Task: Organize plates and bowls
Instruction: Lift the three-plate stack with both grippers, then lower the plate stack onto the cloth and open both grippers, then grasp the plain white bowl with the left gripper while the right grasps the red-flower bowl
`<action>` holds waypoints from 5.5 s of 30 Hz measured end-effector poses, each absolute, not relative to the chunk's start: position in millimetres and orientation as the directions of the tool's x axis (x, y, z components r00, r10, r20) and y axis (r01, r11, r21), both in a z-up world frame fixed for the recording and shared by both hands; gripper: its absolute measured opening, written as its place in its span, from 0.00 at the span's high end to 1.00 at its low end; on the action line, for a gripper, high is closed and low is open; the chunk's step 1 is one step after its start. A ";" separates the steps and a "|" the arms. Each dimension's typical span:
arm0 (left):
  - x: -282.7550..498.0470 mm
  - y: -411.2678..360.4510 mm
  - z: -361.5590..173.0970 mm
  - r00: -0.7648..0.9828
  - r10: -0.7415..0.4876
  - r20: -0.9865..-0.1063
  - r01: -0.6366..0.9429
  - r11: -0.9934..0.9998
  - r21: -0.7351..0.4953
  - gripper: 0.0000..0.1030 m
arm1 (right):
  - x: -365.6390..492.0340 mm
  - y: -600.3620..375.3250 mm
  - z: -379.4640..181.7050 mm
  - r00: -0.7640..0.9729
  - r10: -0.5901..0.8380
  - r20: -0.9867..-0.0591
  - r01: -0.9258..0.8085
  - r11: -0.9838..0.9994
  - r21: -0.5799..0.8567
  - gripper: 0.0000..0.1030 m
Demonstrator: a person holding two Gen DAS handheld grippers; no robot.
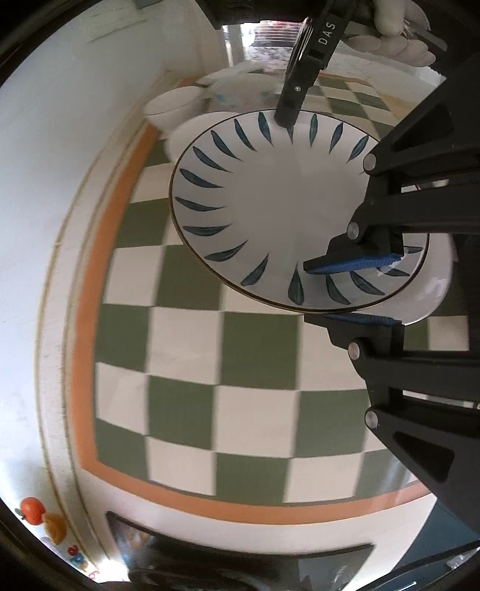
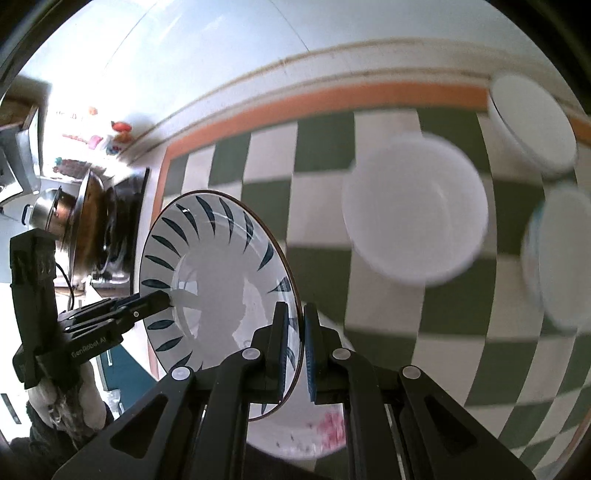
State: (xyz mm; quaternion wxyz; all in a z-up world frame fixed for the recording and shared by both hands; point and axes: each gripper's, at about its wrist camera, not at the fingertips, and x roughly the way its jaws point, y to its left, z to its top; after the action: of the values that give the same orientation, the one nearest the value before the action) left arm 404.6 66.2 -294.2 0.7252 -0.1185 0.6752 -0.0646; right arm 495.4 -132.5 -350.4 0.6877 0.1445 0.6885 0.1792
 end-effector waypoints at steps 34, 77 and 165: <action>357.7 32.0 -359.9 -0.050 -0.184 -0.982 -0.057 0.982 -0.181 0.80 | 414.2 -151.2 -418.1 -0.123 0.420 -0.899 0.010 0.907 0.422 0.90; 267.0 30.5 -205.1 0.290 -0.113 -0.950 0.023 0.993 -0.112 0.29 | 325.5 -109.5 -275.4 0.138 0.247 -0.959 -0.037 0.969 0.244 0.51; 401.1 -166.6 -304.4 -0.081 -0.292 -0.953 0.129 0.945 -0.301 0.81 | 446.4 -311.3 -349.2 -0.068 0.372 -0.926 0.141 0.922 0.360 0.91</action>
State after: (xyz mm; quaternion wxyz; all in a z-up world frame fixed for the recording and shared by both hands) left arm 401.1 -166.6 -304.4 0.6754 -0.0567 0.7186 -0.1558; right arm 446.4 -311.3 -349.2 0.6592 0.1769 0.7256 0.0877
